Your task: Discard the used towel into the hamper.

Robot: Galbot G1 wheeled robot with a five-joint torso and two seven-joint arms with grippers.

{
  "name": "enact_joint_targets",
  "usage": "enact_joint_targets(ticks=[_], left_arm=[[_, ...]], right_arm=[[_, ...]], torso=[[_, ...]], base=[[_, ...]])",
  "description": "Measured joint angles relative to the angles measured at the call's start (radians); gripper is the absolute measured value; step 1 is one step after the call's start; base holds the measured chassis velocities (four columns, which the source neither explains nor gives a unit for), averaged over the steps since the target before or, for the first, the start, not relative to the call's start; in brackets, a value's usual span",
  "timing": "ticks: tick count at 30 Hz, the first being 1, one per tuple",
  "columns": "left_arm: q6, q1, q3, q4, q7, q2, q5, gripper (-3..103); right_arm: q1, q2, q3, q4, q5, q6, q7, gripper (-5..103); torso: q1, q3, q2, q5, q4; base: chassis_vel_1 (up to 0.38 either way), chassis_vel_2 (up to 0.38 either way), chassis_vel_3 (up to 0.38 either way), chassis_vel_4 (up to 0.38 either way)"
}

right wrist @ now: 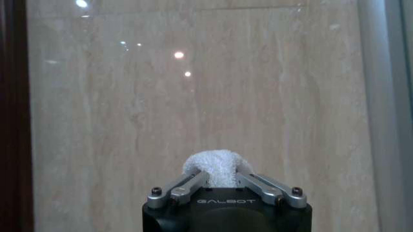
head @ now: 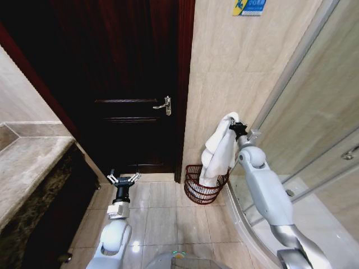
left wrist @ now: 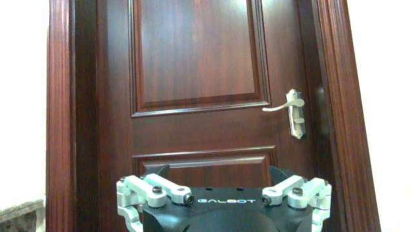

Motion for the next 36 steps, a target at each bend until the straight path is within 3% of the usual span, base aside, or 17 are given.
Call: enact_joint_targets(ticks=[10, 26, 36], left_arm=[[-0.014, 0.027, -0.02, -0.031, -0.005, 0.003, -0.002, 100], [-0.017, 0.063, -0.009, -0.069, -0.015, -0.019, 0.027, 100], [-0.017, 0.06, -0.009, -0.071, -0.022, -0.029, 0.036, 100]], right_arm=[[-0.027, 0.03, -0.002, 0.003, -0.032, 0.017, -0.001, 3], [-0.051, -0.02, 0.021, -0.027, -0.024, 0.04, -0.013, 3], [-0.021, -0.003, -0.001, -0.052, -0.026, 0.05, -0.017, 3]], torso=[[-0.02, -0.024, -0.045, 0.0003, 0.0002], [-0.061, -0.075, -0.136, 0.0002, 0.0], [-0.08, -0.1, -0.18, 0.0, 0.0]], base=[[0.0, 0.0, 0.0, 0.0], [0.0, 0.0, 0.0, 0.0], [0.0, 0.0, 0.0, 0.0]])
